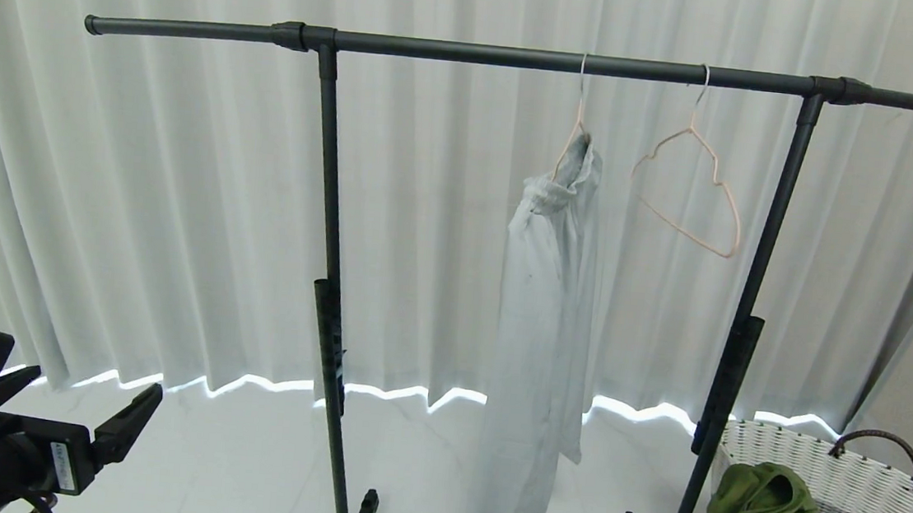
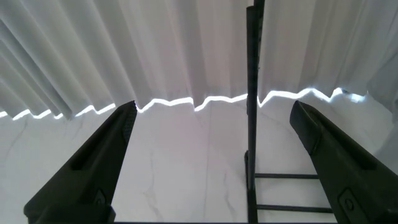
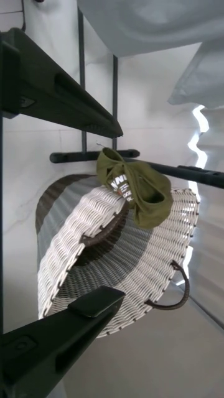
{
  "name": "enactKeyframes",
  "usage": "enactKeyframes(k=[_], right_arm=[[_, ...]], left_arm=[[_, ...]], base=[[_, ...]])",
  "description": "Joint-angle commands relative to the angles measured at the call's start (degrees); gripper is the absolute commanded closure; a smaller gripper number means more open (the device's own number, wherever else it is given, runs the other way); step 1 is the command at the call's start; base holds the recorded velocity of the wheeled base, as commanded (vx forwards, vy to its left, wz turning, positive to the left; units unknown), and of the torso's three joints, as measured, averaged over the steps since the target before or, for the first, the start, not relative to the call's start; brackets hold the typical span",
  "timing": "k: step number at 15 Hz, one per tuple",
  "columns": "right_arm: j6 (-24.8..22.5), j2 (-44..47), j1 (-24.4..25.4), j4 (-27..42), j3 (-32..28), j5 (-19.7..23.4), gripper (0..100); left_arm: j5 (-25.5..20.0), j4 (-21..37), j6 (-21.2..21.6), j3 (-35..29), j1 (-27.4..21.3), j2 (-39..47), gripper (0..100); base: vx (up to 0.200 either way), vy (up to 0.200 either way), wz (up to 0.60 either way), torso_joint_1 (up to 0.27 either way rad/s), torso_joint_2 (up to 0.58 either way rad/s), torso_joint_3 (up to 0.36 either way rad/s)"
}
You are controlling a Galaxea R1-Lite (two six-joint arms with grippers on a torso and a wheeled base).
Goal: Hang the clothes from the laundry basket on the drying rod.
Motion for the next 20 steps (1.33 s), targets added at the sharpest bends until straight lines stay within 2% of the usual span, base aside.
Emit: enactKeyframes(k=[1,9,13,18,20], right_arm=[[-0.08,0.1,0.04,0.0,0.2,0.0,0],[-0.08,0.1,0.04,0.0,0.2,0.0,0],[0.1,0.01,0.04,0.0,0.2,0.0,0],[0.01,-0.87,0.13,0.35,0.55,0.09,0],[-0.17,-3.77,0.3,3.6,0.55,0.44,0]], left_arm=[[0.03,-0.02,-0.1,0.06,0.01,0.16,0],[0.03,-0.02,-0.01,0.33,0.01,0.07,0],[-0.05,-0.02,-0.1,0.42,-0.08,0.07,0],[-0.05,-0.02,1.84,1.21,-0.26,0.07,0],[-0.14,-0.02,1.84,1.21,-0.26,-0.02,0]], base=[[0.0,-0.2,0.0,0.007,0.0,0.007],[0.0,-0.2,0.0,0.004,0.0,0.001],[0.0,0.0,0.0,0.0,0.0,0.0],[0.0,0.0,0.0,0.0,0.0,0.0],[0.2,0.0,0.0,0.005,0.01,0.002]])
